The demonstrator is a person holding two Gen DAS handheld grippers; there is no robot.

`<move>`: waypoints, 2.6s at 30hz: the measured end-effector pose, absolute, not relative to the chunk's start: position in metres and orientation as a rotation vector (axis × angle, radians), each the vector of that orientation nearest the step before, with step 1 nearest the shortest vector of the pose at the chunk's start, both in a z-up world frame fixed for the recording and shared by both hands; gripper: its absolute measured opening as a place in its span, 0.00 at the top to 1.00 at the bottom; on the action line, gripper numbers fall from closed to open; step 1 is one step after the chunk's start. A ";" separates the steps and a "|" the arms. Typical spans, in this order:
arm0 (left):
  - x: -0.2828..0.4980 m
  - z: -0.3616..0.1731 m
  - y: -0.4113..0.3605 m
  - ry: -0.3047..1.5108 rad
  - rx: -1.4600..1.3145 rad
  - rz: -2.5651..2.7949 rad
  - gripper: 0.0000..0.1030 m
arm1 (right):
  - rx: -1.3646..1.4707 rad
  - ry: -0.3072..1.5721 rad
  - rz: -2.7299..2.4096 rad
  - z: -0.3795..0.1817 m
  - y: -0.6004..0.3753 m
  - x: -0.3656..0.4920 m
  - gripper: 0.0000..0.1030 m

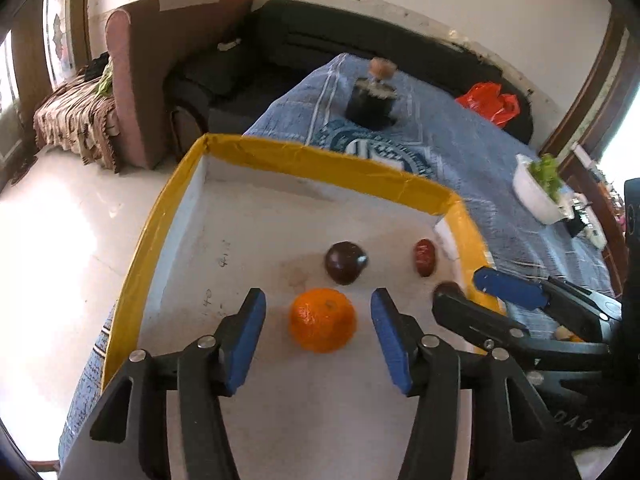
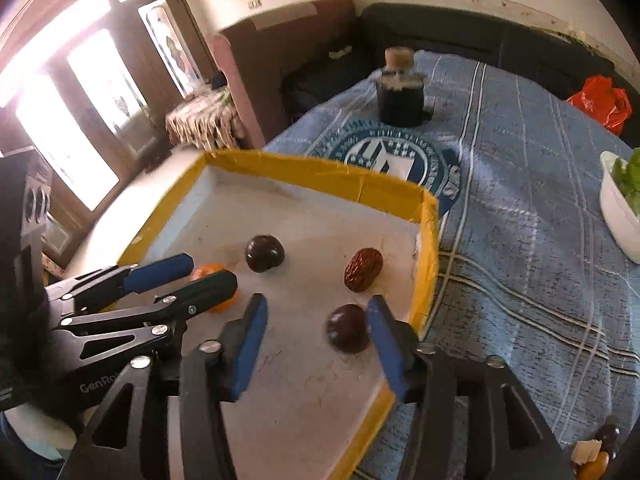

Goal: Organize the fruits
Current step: 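Return both tools to the fruit cluster, then grasp a white yam piece with the left tool while the right tool grasps another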

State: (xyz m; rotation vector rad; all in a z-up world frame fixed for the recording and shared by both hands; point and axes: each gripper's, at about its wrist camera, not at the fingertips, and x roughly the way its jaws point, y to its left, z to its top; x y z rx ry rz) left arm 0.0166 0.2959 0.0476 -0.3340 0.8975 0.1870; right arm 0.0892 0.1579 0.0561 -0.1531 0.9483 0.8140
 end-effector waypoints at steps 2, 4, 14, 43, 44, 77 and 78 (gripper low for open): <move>0.010 0.056 0.290 0.865 -0.330 0.172 0.42 | -0.171 0.877 0.794 0.072 0.146 0.078 0.30; 0.001 0.067 0.282 0.821 -0.342 0.126 0.40 | -0.212 0.789 0.750 0.090 0.132 0.062 0.26; -0.051 0.116 0.235 0.585 -0.487 -0.173 0.22 | -0.257 0.373 0.461 0.157 0.031 -0.019 0.00; -0.064 0.055 0.020 0.626 -0.059 -0.140 0.21 | 0.103 0.482 0.398 0.111 -0.173 -0.007 0.25; -0.064 0.053 0.017 0.641 -0.049 -0.136 0.21 | 0.115 0.494 0.399 0.111 -0.176 -0.005 0.29; 0.015 0.019 0.031 0.871 -0.178 -0.237 0.69 | 0.233 0.788 0.470 0.054 -0.174 0.037 0.45; 0.015 0.019 0.032 0.871 -0.189 -0.251 0.69 | 0.220 0.795 0.470 0.052 -0.170 0.038 0.45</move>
